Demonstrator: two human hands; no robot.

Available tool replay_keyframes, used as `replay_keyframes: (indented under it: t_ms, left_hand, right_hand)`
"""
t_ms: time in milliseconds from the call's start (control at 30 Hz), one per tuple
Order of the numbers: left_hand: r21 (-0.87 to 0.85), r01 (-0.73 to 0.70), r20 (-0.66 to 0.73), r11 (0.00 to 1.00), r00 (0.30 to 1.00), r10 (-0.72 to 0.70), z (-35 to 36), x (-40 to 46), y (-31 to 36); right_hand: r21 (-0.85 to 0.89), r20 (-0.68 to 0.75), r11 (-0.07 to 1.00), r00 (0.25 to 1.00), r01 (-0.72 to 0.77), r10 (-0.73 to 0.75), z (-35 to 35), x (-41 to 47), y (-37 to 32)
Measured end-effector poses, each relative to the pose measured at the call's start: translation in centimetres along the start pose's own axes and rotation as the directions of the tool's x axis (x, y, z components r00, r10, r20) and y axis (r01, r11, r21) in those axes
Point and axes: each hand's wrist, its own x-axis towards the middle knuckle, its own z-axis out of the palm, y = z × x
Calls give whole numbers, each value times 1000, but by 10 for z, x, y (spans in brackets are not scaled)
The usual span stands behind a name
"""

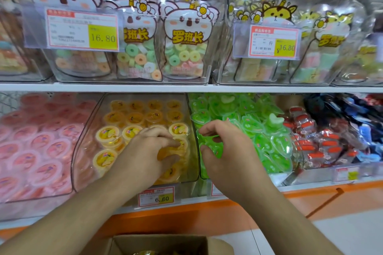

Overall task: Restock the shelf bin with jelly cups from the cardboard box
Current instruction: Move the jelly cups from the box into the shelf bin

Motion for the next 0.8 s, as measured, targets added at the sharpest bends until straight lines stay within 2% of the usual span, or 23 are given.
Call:
replay_keyframes:
  t_ms: [267, 600, 800]
  left_hand:
    - [-51, 29, -45, 998, 999, -31, 6, 1, 3]
    - [-71, 21, -12, 997, 1000, -21, -11, -10, 2]
    - [-131, 128, -84, 983, 987, -140, -38, -32, 3]
  right_hand:
    - [11, -2, 1000, 1000, 8, -8, 1, -1, -1]
    - [13, -49, 999, 998, 51, -50, 2, -1, 4]
    - [2, -23, 998, 998, 61, -61, -4, -12, -1]
